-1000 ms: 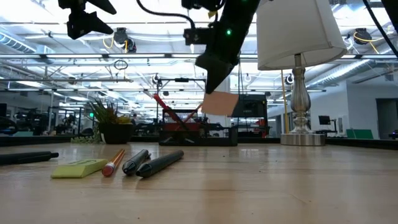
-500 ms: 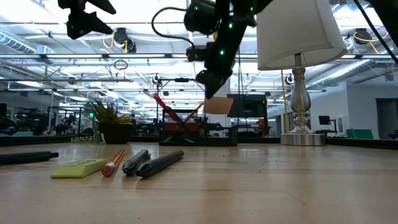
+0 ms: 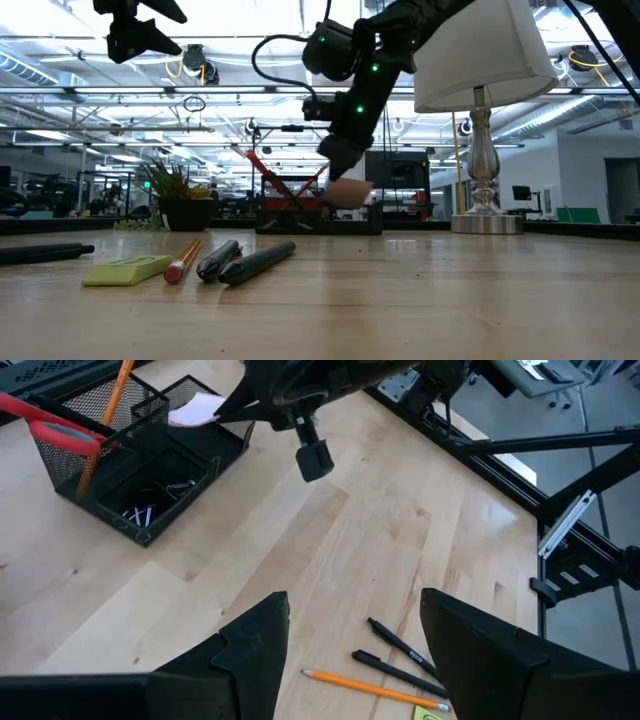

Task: Pick and place office supplies into organizer
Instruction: Put the pink sticky notes into the black desk organizer, then put the black pen into the black desk organizer

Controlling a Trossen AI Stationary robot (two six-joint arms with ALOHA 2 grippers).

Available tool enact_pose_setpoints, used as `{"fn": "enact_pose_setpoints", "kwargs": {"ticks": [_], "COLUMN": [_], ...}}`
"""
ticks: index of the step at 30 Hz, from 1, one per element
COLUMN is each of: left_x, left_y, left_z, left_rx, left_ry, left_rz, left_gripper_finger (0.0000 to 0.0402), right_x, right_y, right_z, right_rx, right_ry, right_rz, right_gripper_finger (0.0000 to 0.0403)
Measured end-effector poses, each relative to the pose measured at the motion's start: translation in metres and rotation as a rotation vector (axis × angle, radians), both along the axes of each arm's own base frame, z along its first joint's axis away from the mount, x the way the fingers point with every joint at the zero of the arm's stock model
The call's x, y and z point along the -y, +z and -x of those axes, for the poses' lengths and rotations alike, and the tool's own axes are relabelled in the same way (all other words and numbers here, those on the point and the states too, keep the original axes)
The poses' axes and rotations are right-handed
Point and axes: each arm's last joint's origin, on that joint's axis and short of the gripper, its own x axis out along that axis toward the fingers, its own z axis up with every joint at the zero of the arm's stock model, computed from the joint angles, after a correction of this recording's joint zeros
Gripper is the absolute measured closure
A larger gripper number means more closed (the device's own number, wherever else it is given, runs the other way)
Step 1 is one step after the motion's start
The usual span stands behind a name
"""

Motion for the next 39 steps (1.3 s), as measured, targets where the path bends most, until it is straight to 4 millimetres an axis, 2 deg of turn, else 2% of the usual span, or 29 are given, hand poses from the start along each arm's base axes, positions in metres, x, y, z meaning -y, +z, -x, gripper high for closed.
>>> {"fn": "enact_pose_setpoints", "kwargs": {"ticks": [4,10,18,22,27,32,39], "left_x": [0.0,0.0,0.0,0.0,0.0,0.0,-0.001], "left_y": [0.0,0.0,0.002,0.002,0.002,0.002,0.002], "left_z": [0.0,0.0,-0.001,-0.001,-0.001,-0.001,-0.001], "left_rx": [0.001,0.003,0.029,0.029,0.03,0.03,0.031], "left_ry": [0.005,0.014,0.025,0.032,0.034,0.034,0.033], "left_rz": [0.005,0.019,0.013,0.014,0.016,0.016,0.017], "left_gripper_finger": [0.0169,0.0169,0.0169,0.0169,0.0169,0.0169,0.0169], "right_x": [0.003,0.013,0.019,0.02,0.02,0.019,-0.003], "right_y": [-0.001,-0.013,-0.013,-0.013,-0.012,-0.012,-0.001], "right_z": [-0.004,0.007,0.007,0.007,0.006,0.006,0.006], "right_rx": [0.066,0.013,0.021,0.006,0.017,0.087,0.189], "right_ry": [-0.003,-0.032,-0.024,-0.013,-0.014,-0.101,-0.166], "right_rz": [0.017,0.007,0.017,0.027,0.027,-0.018,-0.083], "right_gripper_finger": [0.0403,0.0403,0.04,0.0376,0.0328,0.0288,0.0265]}}
